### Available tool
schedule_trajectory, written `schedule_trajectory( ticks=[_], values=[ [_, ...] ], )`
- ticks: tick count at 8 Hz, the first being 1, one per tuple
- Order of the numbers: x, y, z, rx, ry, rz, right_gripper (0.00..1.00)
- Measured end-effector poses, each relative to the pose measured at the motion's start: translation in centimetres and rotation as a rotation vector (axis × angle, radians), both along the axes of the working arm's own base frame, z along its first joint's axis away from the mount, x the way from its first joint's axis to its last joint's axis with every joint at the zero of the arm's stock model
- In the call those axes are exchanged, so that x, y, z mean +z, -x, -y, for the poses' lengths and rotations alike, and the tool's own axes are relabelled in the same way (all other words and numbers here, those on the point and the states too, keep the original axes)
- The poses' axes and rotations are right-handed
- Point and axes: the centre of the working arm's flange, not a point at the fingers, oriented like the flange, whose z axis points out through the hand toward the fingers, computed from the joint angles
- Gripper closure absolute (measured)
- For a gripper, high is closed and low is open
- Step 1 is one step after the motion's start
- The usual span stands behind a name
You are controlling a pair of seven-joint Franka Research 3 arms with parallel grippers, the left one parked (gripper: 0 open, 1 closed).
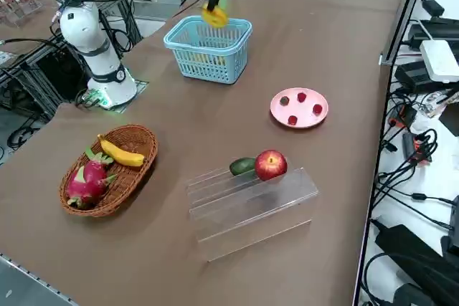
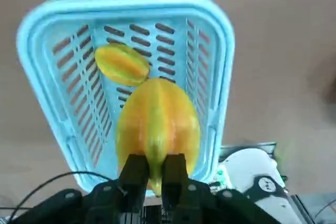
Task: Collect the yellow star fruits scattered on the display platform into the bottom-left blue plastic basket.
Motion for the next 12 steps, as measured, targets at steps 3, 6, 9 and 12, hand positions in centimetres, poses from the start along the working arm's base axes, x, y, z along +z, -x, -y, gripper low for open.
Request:
schedule_trajectory(
  ticks=[3, 6, 9, 12],
  values=[
    [-2.2, 2.2, 1.1, -0.036, -0.007, 0.019, 0.48],
    [5.6, -2.5, 4.3, -0.081, 0.005, 0.177, 0.00],
    [17.7, -7.5, 16.6, -0.100, 0.015, 0.316, 0.00],
    [22.5, -7.2, 25.0, -0.017, 0.020, 0.322, 0.00]
  ],
)
